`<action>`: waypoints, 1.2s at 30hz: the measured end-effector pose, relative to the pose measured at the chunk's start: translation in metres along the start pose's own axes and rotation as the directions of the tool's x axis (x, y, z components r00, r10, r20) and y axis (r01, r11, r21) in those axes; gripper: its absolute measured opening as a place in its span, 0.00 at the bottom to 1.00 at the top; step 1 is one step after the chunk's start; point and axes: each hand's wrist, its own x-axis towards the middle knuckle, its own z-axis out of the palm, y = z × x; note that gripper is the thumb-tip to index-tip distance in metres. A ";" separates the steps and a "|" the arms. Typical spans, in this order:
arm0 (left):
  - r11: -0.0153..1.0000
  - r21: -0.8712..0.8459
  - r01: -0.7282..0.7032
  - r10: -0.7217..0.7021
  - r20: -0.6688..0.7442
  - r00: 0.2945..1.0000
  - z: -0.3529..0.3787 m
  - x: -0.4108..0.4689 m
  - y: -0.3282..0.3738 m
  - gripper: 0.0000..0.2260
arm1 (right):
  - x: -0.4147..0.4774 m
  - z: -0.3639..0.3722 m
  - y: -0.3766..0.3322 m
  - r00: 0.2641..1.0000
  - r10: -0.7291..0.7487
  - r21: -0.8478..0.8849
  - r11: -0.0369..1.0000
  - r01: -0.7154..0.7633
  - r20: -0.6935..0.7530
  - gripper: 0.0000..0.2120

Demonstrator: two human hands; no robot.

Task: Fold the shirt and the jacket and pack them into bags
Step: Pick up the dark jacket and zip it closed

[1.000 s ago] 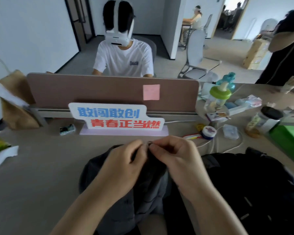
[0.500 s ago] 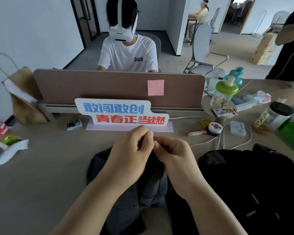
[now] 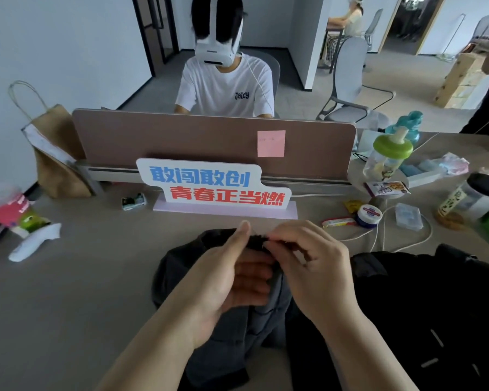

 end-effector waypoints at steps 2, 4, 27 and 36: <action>0.997 -0.039 -0.073 0.071 -0.029 0.997 0.003 0.003 -0.001 0.21 | -0.004 0.002 0.002 0.997 -0.051 0.010 0.999 0.050 0.058 0.06; 0.994 -0.061 -0.091 0.090 -0.022 0.996 0.001 0.005 -0.005 0.18 | -0.006 0.001 0.003 0.996 0.028 0.063 0.997 -0.033 0.083 0.06; 0.935 0.353 -0.041 0.084 -0.107 0.991 -0.009 0.003 -0.026 0.14 | 0.002 0.017 0.023 0.742 0.619 0.005 0.767 -0.641 0.258 0.11; 0.822 0.530 0.210 -0.138 -0.172 0.975 -0.045 0.013 -0.032 0.13 | 0.032 0.036 0.047 0.740 0.628 -0.108 0.775 -0.623 0.239 0.06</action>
